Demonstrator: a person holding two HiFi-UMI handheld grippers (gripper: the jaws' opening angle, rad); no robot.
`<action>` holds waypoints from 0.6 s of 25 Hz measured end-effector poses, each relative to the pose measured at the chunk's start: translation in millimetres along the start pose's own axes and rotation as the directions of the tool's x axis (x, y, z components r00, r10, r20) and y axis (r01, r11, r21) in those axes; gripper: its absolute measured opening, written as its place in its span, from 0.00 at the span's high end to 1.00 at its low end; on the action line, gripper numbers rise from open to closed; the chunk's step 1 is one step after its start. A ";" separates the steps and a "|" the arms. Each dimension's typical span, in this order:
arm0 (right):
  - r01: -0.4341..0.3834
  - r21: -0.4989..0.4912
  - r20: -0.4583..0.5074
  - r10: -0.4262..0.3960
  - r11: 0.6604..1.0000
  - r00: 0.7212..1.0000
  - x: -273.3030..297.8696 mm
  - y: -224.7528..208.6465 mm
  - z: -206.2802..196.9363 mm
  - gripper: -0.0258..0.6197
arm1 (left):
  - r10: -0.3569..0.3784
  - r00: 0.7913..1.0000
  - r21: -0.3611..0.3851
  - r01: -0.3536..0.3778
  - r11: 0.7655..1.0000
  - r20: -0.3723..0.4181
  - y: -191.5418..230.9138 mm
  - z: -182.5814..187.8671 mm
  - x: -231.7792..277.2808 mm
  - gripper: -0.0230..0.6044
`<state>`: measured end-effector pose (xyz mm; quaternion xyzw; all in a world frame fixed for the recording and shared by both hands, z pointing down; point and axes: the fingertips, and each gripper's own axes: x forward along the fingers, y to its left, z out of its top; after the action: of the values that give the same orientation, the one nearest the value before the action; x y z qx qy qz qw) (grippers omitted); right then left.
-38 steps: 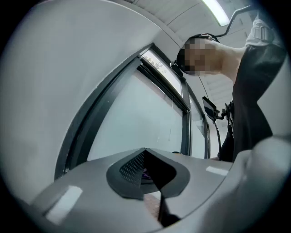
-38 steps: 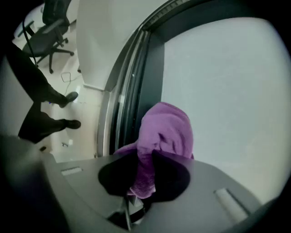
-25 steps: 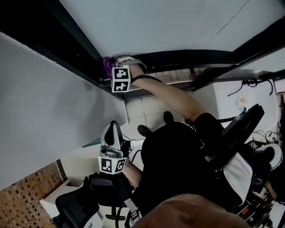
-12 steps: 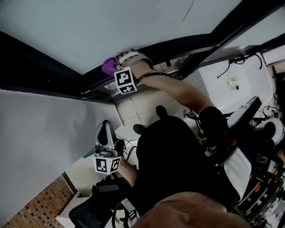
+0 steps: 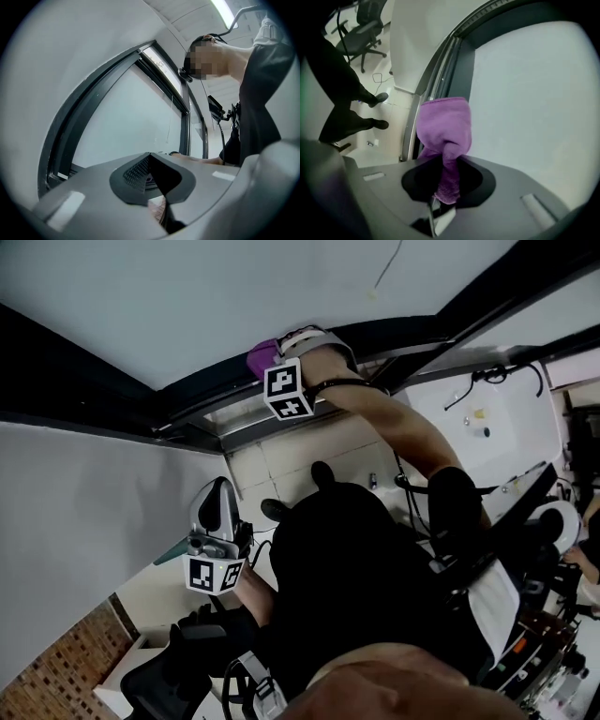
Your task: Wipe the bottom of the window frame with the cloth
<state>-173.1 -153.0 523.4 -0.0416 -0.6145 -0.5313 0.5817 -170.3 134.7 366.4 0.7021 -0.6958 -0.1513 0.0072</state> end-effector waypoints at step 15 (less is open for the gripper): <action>-0.020 -0.228 -0.085 0.001 0.973 0.996 -9.8 14.6 -39.6 0.87 | 0.022 0.999 -0.021 -0.021 1.000 0.033 2.5 -5.7 -8.0 0.98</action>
<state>-133.7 -168.9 515.3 -0.0893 -0.5239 -0.5967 0.6013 -171.3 141.3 374.1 0.6919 -0.7017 -0.1699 0.0046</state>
